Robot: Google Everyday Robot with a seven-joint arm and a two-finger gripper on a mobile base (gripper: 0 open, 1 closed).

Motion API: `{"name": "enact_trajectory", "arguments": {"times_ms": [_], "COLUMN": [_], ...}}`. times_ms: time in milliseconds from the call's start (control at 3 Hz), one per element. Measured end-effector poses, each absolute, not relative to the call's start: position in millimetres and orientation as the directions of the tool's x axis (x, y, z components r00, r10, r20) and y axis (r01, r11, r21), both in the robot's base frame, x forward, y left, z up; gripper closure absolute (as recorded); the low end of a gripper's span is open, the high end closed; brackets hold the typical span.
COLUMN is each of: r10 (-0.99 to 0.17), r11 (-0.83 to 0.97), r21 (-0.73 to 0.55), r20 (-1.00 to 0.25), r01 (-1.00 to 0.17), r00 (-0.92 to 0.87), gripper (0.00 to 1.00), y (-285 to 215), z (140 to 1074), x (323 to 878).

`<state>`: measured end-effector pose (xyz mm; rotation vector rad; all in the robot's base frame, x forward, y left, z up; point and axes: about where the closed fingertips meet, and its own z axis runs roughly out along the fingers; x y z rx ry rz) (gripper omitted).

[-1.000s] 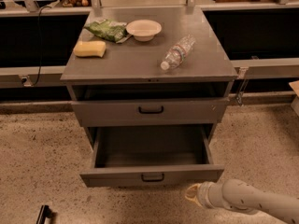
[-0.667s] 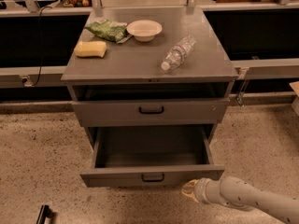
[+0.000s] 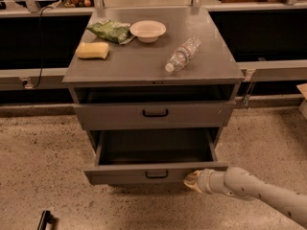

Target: Close middle drawer

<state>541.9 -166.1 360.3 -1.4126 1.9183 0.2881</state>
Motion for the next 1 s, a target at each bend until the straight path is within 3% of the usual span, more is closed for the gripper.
{"name": "enact_trajectory", "arguments": {"times_ms": [1000], "r10": [-0.776], "r11": [0.259], "r21": [-0.324], "r20": [-0.631], "r01": [-0.910], "r00": [0.004], "gripper": [1.00], "y": [-181], "z": [382], "x": [635]}}
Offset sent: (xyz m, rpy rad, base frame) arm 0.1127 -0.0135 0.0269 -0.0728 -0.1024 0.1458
